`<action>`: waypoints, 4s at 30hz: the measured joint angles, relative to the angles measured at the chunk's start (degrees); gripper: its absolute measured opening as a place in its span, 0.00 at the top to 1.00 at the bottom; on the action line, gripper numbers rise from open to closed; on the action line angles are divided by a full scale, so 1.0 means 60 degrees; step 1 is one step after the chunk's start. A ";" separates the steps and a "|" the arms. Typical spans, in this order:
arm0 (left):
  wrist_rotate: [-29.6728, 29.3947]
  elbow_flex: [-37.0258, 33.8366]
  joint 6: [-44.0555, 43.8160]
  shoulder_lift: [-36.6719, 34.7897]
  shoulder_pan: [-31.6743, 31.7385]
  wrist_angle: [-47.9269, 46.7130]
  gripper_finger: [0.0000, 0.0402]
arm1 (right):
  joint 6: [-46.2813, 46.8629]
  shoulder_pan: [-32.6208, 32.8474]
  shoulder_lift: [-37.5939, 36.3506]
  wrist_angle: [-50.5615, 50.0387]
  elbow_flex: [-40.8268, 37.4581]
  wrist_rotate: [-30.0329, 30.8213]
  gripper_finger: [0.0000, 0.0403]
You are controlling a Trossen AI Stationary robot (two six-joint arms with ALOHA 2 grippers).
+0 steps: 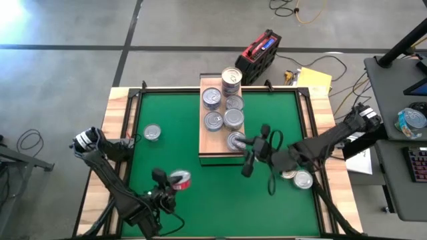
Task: Stack canned seafood by type on shelf
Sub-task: Stack the red tuna can on top of the red tuna can on the shelf
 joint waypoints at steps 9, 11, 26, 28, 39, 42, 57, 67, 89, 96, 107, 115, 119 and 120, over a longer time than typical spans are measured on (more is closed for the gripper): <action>-0.0972 -0.0718 -0.0797 0.0004 0.0011 0.0313 0.73 | -0.0083 -0.2530 0.0000 -0.3798 0.2732 -0.0018 0.98; -0.1215 -0.0725 -0.0788 0.0004 0.0011 0.0297 0.73 | -0.0082 -0.3256 -0.0003 -0.4306 0.3167 -0.0235 0.98; -0.2077 -0.0732 -0.0905 0.0004 0.0104 -0.0042 0.73 | 0.0313 -0.8599 0.0302 -0.3262 0.3166 -0.7054 0.98; -0.2077 -0.0732 -0.0991 0.0004 0.0135 0.0004 0.73 | 0.0325 -0.8949 0.0500 -0.3204 0.3165 -0.7236 0.98; -0.2063 -0.0732 -0.1114 0.0004 0.0193 0.0208 0.73 | -0.0173 -0.9219 0.1475 -0.3041 0.3075 -0.7606 0.98; -0.2059 -0.0732 -0.1110 0.0004 0.0200 0.0335 0.73 | -0.0356 -0.9040 0.1324 -0.2862 0.3064 -0.7570 0.98; -0.2037 -0.0029 0.0126 0.0031 0.0226 0.0752 0.73 | -0.1849 -0.5594 -0.0613 -0.2878 0.1768 -0.5303 0.98; -0.2052 0.0604 0.1990 0.0343 0.0226 0.1294 0.73 | -0.2782 -0.2557 -0.0922 -0.0904 -0.0139 -0.4181 0.98; -0.2238 0.0965 0.5764 0.0408 0.1088 0.1366 0.73 | -0.6572 -0.0055 0.1238 0.1572 -0.0468 -0.3197 0.94; -0.2147 0.0965 0.5522 0.0397 0.1233 0.1422 0.73 | -0.9013 -0.0498 0.2290 0.2108 0.1270 0.3545 0.93; -0.1566 0.0860 0.4407 0.0386 0.1213 0.1616 0.73 | -0.3961 -0.5065 0.1121 -0.3680 0.4284 -0.3306 0.98; -0.1400 0.0827 0.3708 0.0386 0.1213 0.1606 0.73 | -0.0814 -0.8035 0.1197 -0.4972 0.4815 -0.5520 0.98; -0.1144 0.0824 0.3166 0.0386 0.1213 0.1621 0.73 | -0.0654 -0.8522 0.1244 -0.5211 0.4724 -0.5832 0.98; -0.1137 0.0803 0.2970 0.0386 0.1213 0.1628 0.73 | -0.0617 -0.8528 0.1261 -0.5192 0.4695 -0.5966 0.98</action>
